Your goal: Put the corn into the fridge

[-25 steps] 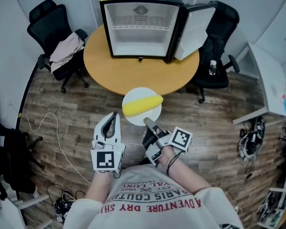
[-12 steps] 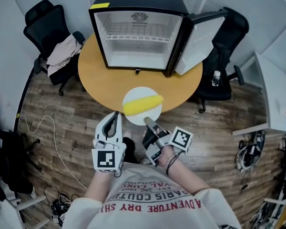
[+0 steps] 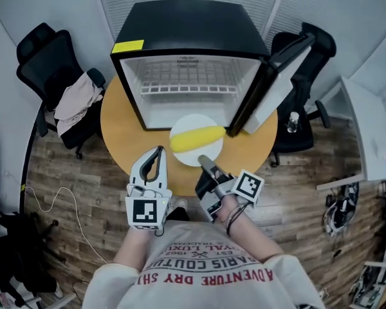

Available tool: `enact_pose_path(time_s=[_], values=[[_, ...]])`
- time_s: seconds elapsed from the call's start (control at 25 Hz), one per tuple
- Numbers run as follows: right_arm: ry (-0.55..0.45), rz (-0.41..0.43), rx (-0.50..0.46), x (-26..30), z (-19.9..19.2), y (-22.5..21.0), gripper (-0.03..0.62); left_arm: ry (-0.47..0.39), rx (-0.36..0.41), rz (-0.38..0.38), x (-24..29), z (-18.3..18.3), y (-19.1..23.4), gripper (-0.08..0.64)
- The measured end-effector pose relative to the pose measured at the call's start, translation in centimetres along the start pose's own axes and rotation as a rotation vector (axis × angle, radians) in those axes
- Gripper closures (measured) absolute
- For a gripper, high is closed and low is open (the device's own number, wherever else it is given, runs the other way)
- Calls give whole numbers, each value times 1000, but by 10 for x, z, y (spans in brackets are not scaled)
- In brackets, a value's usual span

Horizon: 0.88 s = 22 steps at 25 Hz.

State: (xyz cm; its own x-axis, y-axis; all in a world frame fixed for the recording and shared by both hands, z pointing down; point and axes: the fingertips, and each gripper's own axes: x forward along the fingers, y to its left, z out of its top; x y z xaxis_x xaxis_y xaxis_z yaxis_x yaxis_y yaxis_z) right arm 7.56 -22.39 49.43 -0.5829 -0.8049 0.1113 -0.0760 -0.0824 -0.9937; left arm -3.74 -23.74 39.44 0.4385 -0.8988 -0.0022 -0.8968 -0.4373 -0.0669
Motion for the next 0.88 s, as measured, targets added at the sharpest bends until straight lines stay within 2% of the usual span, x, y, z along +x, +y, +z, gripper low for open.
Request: enact_pose_path(time_s=[0.48,0.88], values=[[-106,8,8,123,49,21,555,-10,-8,-51,78,-5,93,535],[-132,-34,53,164,79,10,555,14,-14,-65,116,-20,110,535]])
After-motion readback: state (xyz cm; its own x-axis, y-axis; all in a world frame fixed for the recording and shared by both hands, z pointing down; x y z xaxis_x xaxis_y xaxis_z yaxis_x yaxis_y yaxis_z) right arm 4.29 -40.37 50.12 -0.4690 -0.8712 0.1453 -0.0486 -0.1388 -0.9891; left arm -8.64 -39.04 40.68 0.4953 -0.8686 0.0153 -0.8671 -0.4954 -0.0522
